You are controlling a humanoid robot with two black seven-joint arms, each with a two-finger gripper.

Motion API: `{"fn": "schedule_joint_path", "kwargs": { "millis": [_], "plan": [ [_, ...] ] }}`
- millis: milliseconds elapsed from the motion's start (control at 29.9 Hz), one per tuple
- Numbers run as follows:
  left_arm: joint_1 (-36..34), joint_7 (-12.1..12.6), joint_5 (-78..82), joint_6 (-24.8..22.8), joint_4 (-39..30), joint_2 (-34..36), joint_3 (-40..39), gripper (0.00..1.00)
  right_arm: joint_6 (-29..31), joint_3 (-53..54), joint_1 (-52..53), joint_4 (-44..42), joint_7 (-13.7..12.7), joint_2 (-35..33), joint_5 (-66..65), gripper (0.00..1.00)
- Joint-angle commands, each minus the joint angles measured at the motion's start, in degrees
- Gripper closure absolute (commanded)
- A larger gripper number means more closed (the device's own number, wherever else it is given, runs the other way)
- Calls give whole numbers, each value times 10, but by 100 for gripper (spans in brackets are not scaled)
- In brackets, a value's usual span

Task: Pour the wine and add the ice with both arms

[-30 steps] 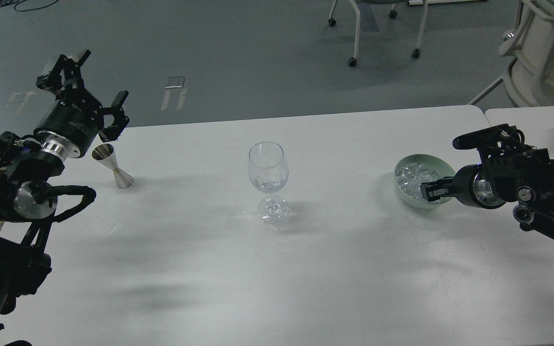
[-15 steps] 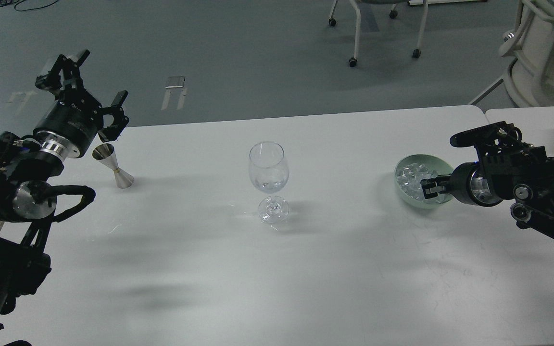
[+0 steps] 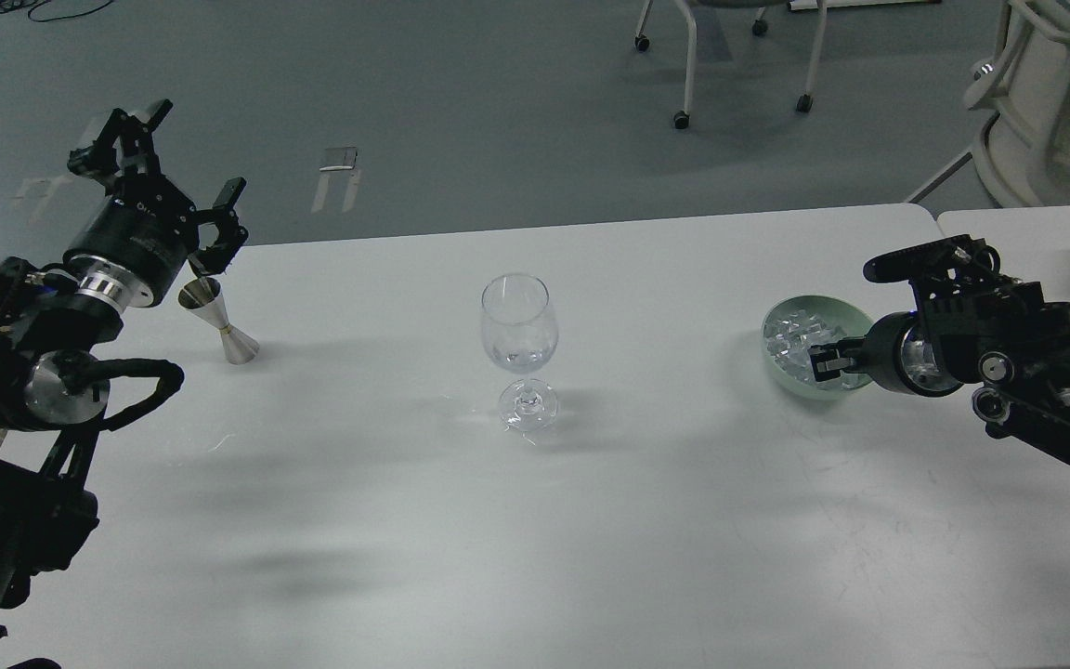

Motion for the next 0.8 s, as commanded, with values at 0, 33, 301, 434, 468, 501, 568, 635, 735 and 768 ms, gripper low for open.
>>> {"fn": "schedule_joint_path", "kwargs": {
  "millis": [0, 33, 301, 434, 468, 501, 568, 635, 735, 768],
  "plan": [
    [0, 0, 0, -1, 1, 1, -1, 1, 0, 1, 1, -5, 0, 2, 0, 62],
    [0, 0, -1, -1, 1, 1, 0, 1, 0, 1, 1, -6, 0, 3, 0, 62],
    [-1, 0, -1, -3, 0, 3, -1, 1, 0, 1, 5, -5, 0, 4, 0, 55],
    [-1, 0, -1, -3, 0, 3, -1, 1, 0, 1, 13, -5, 0, 3, 1, 55],
    [-1, 0, -1, -3, 0, 3, -1, 1, 0, 1, 13, -5, 0, 3, 1, 55],
    [-1, 0, -1, -3, 0, 3, -1, 1, 0, 1, 13, -5, 0, 3, 1, 55],
    [-1, 0, -1, -3, 0, 3, -1, 1, 0, 1, 12, -5, 0, 3, 1, 55],
    [-1, 0, -1, -3, 0, 3, -1, 1, 0, 0, 12, -6, 0, 4, 0, 53],
    [-1, -1, -1, -3, 0, 3, -1, 1, 0, 0, 11, -9, 0, 4, 0, 53],
    [-1, 0, -1, -3, 0, 3, -1, 1, 0, 0, 11, -12, 0, 5, 0, 52]
  ]
}}
